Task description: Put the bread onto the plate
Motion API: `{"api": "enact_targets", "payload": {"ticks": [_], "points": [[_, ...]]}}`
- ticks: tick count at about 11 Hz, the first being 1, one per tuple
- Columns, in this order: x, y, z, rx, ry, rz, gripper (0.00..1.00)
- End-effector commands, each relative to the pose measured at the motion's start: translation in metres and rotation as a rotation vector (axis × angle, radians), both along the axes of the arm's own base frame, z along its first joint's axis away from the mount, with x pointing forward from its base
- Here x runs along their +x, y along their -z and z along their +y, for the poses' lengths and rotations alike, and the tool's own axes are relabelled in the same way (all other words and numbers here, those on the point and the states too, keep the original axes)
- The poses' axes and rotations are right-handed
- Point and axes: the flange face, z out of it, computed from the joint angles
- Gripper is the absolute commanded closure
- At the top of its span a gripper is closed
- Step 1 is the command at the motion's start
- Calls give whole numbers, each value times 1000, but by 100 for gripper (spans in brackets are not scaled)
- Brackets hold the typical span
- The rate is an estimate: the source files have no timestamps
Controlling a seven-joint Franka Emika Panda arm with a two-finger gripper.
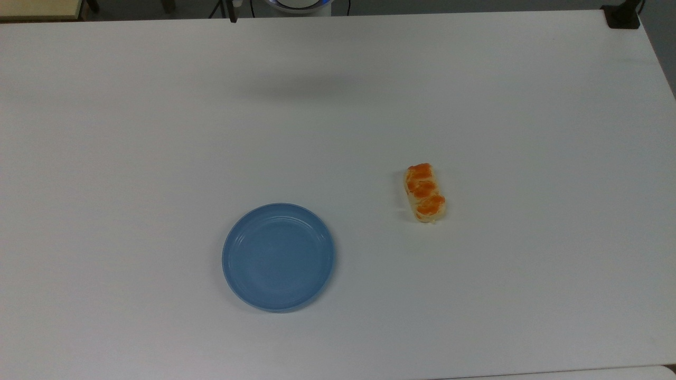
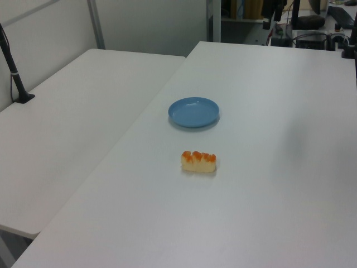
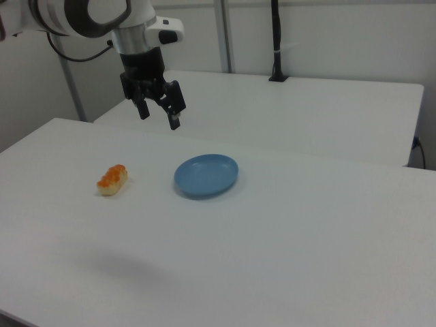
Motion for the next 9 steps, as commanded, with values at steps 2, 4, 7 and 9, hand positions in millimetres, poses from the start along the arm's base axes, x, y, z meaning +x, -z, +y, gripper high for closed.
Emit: {"api": "enact_targets", "payload": {"ticks": [2,4,7,9], "points": [[-1,1,9,14,-30,-6,0],[-2,-1,9,11,-34,-9,0],[-2,0,9,12,-32,-4,0],[-1,2,11,14,-27,2,0]]}}
